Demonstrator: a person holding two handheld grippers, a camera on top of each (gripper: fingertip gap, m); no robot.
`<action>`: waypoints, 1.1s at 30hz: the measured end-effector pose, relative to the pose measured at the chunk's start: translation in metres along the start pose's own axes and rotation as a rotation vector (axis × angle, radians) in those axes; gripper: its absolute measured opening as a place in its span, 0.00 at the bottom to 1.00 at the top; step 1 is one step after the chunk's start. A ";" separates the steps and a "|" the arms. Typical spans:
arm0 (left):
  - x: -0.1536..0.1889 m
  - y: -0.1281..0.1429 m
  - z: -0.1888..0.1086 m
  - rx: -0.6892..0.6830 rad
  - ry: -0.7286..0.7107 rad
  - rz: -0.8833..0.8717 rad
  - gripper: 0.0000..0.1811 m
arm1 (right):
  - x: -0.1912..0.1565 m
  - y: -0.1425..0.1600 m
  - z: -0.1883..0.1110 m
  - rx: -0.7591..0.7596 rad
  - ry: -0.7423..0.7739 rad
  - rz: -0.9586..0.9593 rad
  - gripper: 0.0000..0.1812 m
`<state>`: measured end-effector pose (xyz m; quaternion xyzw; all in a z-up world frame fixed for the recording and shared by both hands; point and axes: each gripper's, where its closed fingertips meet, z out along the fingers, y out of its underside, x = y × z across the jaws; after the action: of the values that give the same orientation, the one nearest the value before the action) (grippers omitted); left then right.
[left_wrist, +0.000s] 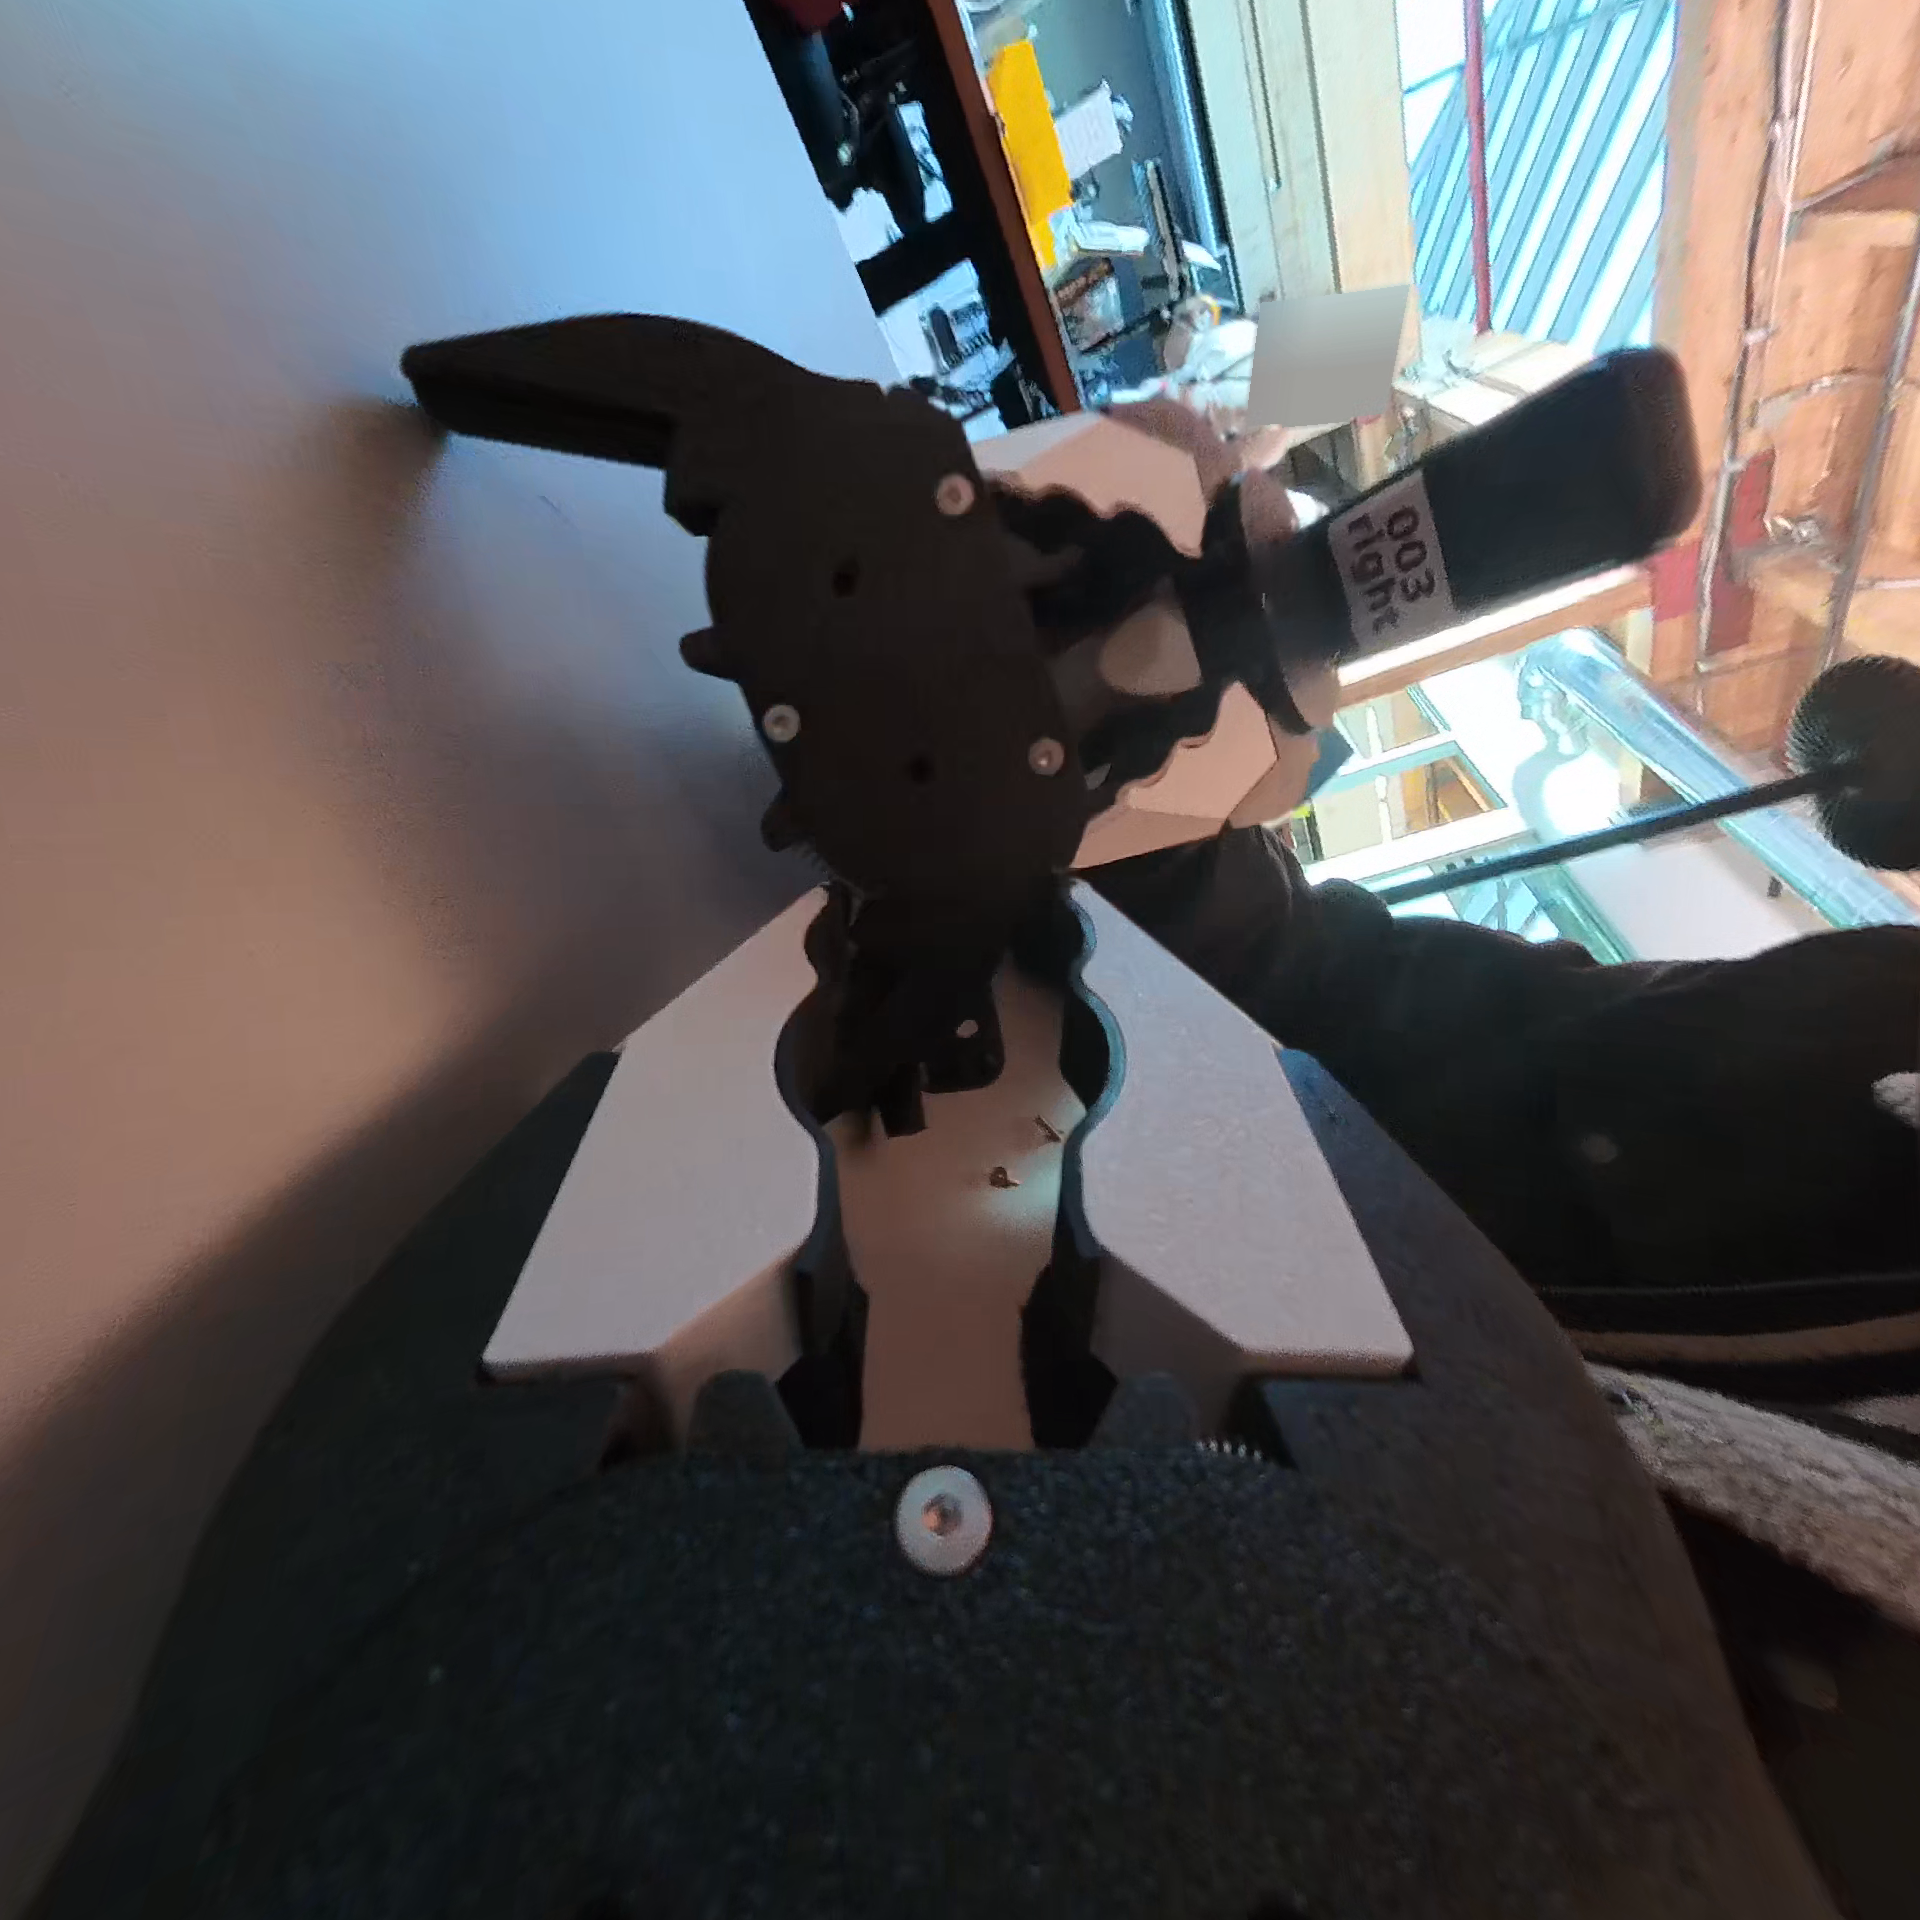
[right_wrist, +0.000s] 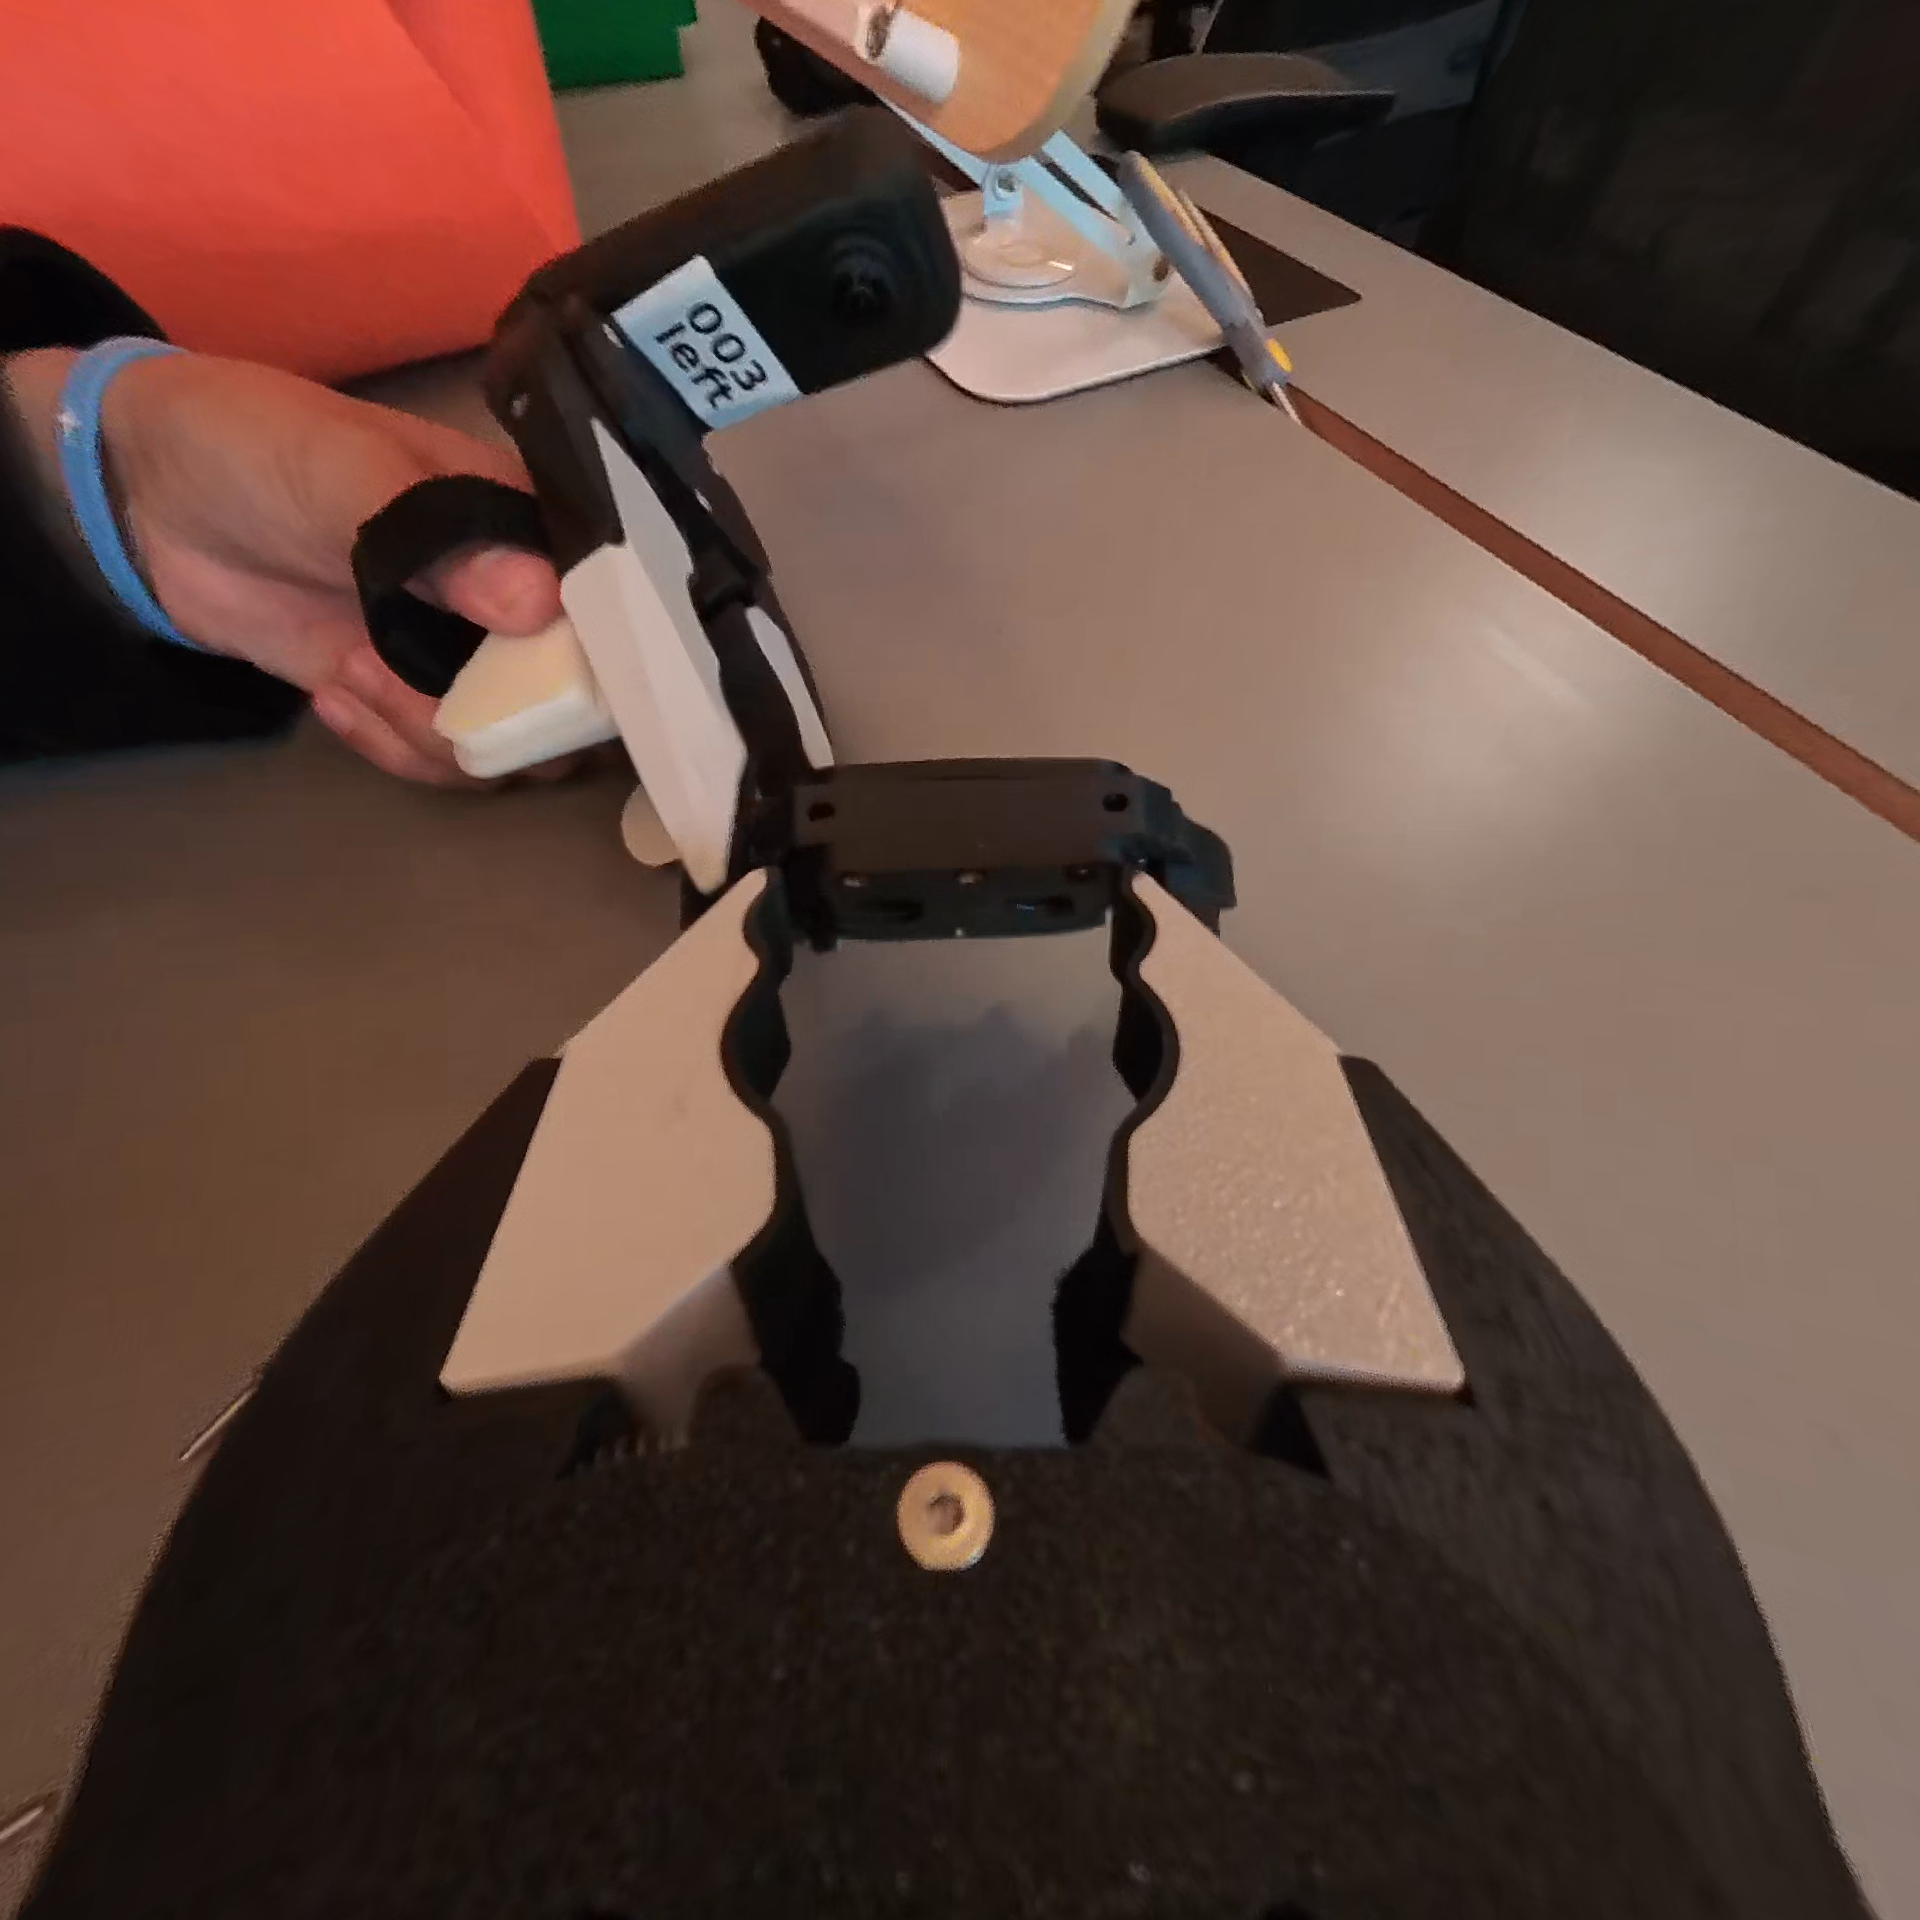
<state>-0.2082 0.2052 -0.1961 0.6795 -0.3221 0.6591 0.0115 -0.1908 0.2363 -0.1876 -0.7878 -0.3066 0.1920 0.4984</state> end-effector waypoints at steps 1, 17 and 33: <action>0.004 0.003 0.003 -0.018 0.024 0.002 0.21 | -0.003 -0.005 -0.001 0.016 -0.021 -0.011 0.33; 0.025 0.026 -0.001 -0.185 0.105 0.083 0.17 | 0.000 -0.011 -0.031 -0.043 -0.354 -0.125 0.43; 0.070 -0.019 -0.018 0.338 -0.134 1.144 0.33 | -0.021 -0.026 -0.044 0.180 -0.633 0.136 0.12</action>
<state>-0.2206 0.1987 -0.1228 0.4308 -0.5274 0.5584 -0.4738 -0.1871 0.2012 -0.1453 -0.6605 -0.3747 0.4863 0.4323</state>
